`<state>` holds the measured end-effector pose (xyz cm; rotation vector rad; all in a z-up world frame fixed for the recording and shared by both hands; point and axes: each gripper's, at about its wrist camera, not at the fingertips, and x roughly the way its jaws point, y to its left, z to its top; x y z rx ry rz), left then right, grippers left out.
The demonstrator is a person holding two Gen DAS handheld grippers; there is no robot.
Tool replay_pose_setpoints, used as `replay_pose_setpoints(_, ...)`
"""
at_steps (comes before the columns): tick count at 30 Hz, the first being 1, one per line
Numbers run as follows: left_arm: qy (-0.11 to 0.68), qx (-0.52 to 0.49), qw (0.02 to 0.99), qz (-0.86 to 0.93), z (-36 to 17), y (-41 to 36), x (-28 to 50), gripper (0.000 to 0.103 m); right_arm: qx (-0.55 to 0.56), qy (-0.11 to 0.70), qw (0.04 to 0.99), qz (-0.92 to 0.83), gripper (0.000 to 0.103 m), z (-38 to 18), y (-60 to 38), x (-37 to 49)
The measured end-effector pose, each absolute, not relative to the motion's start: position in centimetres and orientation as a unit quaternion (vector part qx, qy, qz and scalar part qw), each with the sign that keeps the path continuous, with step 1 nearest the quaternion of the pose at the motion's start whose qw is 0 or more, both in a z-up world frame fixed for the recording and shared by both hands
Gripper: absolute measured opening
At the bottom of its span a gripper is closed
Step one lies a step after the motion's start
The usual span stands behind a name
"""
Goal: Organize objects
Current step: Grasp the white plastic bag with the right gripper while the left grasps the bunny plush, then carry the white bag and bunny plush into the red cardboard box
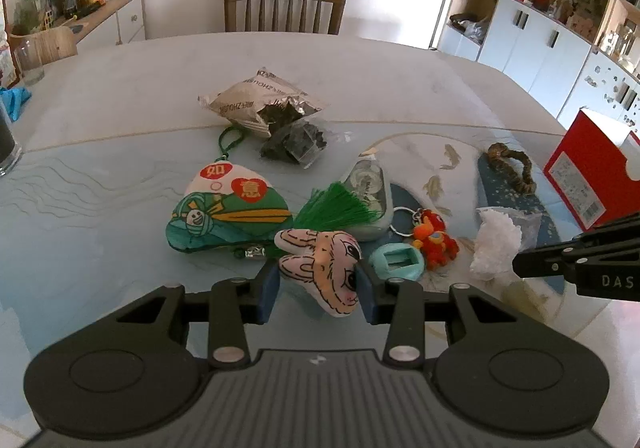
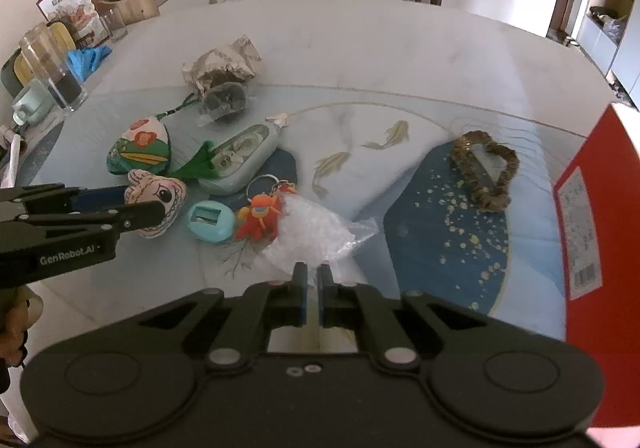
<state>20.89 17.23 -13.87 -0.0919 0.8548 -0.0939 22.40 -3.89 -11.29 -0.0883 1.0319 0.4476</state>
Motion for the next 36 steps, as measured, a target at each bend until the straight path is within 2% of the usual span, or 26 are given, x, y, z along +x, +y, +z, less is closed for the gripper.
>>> replay_pose_setpoints(16, 0.410, -0.044, 0.907, -0.078, -8.0, 13.6, 18.2, 0.040, -0.001, 0.455, 0.864, 0.217, 0.003, -4.5, -9.0, 18.2)
replay_pose_setpoints(24, 0.394, -0.028, 0.911, -0.115, -4.7, 8.2, 17.2, 0.040, 0.009, 0.426, 0.877, 0.223, 0.003, -1.4, -13.8, 17.1)
replay_pose_setpoints(36, 0.380, -0.018, 0.913, -0.144, -2.1, -1.8, 18.1, 0.040, 0.023, 0.412, 0.884, 0.220, 0.003, -0.1, -22.8, 17.7)
